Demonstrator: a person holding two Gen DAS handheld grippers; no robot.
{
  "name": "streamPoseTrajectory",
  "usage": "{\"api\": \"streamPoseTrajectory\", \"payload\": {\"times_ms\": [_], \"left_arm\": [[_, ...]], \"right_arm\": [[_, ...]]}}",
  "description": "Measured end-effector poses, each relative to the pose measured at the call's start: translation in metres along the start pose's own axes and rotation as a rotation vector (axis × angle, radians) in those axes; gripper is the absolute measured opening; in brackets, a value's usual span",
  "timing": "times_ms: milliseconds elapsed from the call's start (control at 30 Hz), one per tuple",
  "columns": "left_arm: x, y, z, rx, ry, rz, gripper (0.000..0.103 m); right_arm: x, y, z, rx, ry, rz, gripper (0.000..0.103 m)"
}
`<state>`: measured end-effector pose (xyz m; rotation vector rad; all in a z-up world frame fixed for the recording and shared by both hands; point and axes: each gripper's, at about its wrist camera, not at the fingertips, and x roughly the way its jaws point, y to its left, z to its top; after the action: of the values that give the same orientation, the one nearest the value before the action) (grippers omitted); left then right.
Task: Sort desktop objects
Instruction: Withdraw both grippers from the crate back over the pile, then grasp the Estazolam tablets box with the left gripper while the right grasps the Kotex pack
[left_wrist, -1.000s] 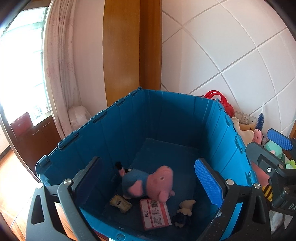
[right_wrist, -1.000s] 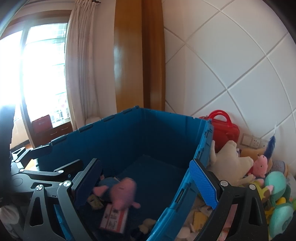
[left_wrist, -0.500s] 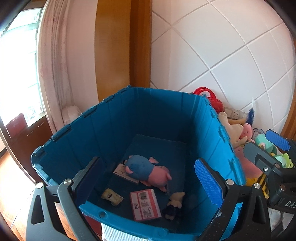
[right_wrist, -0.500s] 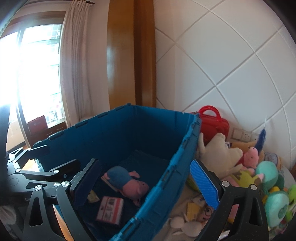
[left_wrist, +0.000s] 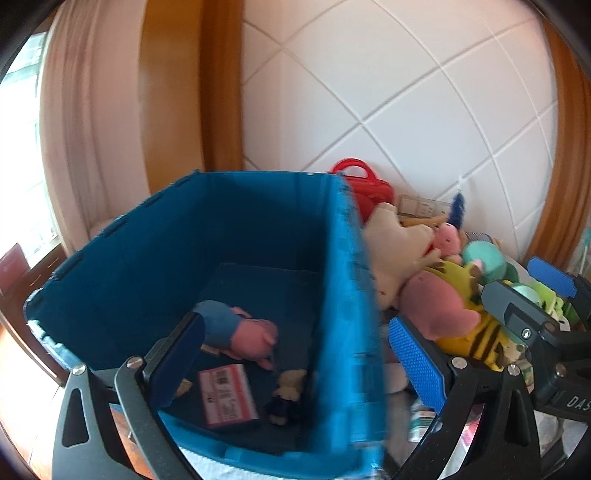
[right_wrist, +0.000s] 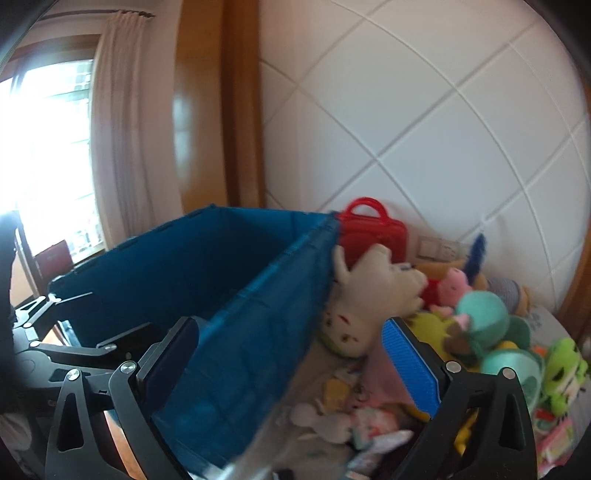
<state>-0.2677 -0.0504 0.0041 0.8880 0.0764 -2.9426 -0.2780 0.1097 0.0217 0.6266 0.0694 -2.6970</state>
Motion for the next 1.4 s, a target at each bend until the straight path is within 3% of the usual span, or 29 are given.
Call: {"api": "streamPoseTrajectory", "payload": {"times_ms": [333, 567, 867, 1233, 1300, 1400], "left_arm": [[0.007, -0.109, -0.018, 0.065, 0.043, -0.080, 0.101], [0.019, -0.160, -0.046, 0.089, 0.107, -0.092, 0.101], [0.049, -0.187, -0.087, 0.125, 0.219, -0.106, 0.101], [0.107, -0.210, -0.146, 0.208, 0.389, -0.172, 0.101], [0.117, -0.211, -0.156, 0.213, 0.416, -0.175, 0.101], [0.128, -0.216, -0.173, 0.228, 0.447, -0.186, 0.101]], "right_arm": [[-0.033, -0.109, -0.036, 0.062, 0.049, -0.092, 0.102], [-0.047, -0.170, -0.072, 0.099, 0.114, -0.126, 0.102], [-0.040, -0.211, -0.124, 0.157, 0.228, -0.154, 0.103], [-0.030, -0.244, -0.191, 0.272, 0.354, -0.268, 0.102], [-0.028, -0.247, -0.203, 0.290, 0.374, -0.279, 0.097], [-0.025, -0.251, -0.220, 0.314, 0.402, -0.283, 0.077]]}}
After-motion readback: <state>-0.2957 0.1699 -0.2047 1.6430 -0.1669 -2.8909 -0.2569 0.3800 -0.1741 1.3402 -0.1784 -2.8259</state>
